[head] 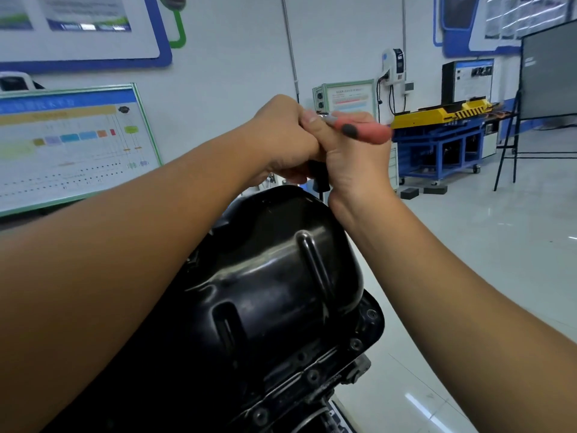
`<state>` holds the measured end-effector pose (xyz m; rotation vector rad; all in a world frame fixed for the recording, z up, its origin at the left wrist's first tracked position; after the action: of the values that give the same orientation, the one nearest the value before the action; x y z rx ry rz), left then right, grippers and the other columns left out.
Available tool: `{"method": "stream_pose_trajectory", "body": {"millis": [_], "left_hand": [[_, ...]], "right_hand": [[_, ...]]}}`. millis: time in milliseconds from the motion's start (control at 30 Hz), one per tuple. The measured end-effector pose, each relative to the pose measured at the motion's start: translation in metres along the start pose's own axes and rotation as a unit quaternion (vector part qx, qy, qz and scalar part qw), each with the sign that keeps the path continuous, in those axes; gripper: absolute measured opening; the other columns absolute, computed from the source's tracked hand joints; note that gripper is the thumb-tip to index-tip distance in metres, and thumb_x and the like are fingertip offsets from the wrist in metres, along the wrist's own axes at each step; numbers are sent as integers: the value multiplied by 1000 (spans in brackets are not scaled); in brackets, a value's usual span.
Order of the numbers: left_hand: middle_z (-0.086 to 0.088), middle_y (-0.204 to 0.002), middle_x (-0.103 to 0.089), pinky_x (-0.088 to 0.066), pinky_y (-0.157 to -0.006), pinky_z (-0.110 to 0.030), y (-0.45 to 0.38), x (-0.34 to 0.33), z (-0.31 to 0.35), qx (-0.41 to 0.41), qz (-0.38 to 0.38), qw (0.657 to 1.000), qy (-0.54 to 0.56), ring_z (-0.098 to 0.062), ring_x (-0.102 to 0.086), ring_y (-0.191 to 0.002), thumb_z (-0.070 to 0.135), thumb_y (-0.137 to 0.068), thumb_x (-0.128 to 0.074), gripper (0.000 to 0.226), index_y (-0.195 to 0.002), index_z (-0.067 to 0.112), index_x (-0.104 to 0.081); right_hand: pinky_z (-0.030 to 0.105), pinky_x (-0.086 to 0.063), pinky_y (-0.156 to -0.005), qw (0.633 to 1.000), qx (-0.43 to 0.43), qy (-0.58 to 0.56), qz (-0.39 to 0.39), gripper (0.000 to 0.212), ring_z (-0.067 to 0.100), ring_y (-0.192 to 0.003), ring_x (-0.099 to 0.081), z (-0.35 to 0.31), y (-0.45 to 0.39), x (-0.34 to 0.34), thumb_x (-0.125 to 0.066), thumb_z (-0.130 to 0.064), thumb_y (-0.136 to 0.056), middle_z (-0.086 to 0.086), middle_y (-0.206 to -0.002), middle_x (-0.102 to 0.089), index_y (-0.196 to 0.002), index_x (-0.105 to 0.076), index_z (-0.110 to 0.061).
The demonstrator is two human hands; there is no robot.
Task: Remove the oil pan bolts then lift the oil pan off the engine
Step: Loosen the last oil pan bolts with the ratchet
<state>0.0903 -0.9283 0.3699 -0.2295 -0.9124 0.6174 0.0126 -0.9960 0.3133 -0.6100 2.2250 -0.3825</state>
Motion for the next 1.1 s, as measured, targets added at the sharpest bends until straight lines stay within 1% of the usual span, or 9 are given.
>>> {"method": "stream_pose_trajectory", "body": {"millis": [167, 267, 333, 533, 700, 833, 900, 1000, 1100], "left_hand": [[-11, -75, -73, -65, -79, -44, 1, -6, -2, 2, -46, 999, 20, -24, -78, -75, 3, -85, -74, 16, -100, -4, -71], [-15, -74, -74, -64, -79, -49, 2, -4, 0, -2, -32, 999, 4, -25, -77, -70, 2, -84, -75, 14, -97, -3, -72], [-23, -81, -75, -63, -76, -52, 3, -1, 0, 4, -14, 1000, 3, -28, -78, -72, 0, -82, -74, 17, -98, -4, -73], [-7, -80, -74, -64, -78, -45, 4, -10, 3, -15, -66, 998, 21, -20, -77, -75, 7, -89, -74, 21, -109, 6, -70], [-17, -75, -70, -65, -71, -51, 2, 1, 1, -11, 3, 1000, -1, -29, -76, -66, 4, -78, -79, 29, -102, -7, -68], [-14, -91, -76, -65, -79, -46, 1, -7, 1, -13, -49, 999, 9, -25, -78, -84, 9, -85, -74, 23, -108, 7, -72], [-7, -90, -77, -63, -78, -39, 3, -13, 3, -22, -86, 996, 18, -19, -77, -83, 10, -92, -70, 18, -109, 14, -73], [-8, -74, -71, -65, -76, -41, 0, -7, 3, -25, -48, 998, 10, -23, -76, -74, 7, -87, -73, 16, -102, 4, -72], [-17, -80, -75, -65, -75, -44, -1, -3, 0, -12, -23, 1000, 5, -28, -77, -77, 5, -82, -72, 20, -101, 0, -74]], "right_hand": [[54, -62, -87, 998, -30, -43, 27, 19, 24, -80, -76, 3, -2, 5, -69, -18, -99, 10, -86, -77, -98, -71, 1], [48, -64, -75, 999, -19, -24, 16, 12, 22, -74, -76, 4, -3, 5, -77, -14, -92, 5, -76, -77, -90, -68, -6], [44, -59, -70, 1000, -11, -17, 13, 23, 30, -79, -78, 4, -2, 4, -81, -13, -88, 14, -85, -78, -102, -68, 0], [51, -63, -85, 997, -53, -51, 16, 20, 21, -76, -76, 7, -4, 3, -65, -26, -102, 6, -84, -77, -95, -70, -7], [57, -64, -77, 999, -21, -42, 7, 14, 30, -79, -78, 3, 0, 1, -79, -8, -90, 14, -83, -77, -96, -69, 1], [45, -65, -74, 998, -31, -49, 17, 14, 25, -76, -77, 4, -3, 3, -71, -16, -97, 8, -80, -77, -94, -69, -3], [51, -64, -81, 996, -54, -65, 11, 21, 29, -81, -77, 7, -4, 3, -65, -23, -102, 10, -83, -77, -92, -69, -5], [59, -61, -85, 997, -45, -68, 14, 16, 37, -92, -77, 5, -1, 3, -72, -15, -97, 20, -95, -77, -97, -68, 0], [62, -61, -83, 998, -26, -55, 21, 27, 39, -91, -76, 2, 3, 2, -79, -6, -89, 24, -99, -76, -108, -67, 9]]}}
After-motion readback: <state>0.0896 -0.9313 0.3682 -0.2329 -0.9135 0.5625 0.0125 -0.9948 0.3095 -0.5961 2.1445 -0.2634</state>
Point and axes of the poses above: each hand's wrist, its own y-axis away from the middle knuckle, its own x-axis out of the back of the hand, z = x × y, the point moved 9 cm from there along -y, towards the middle knuckle
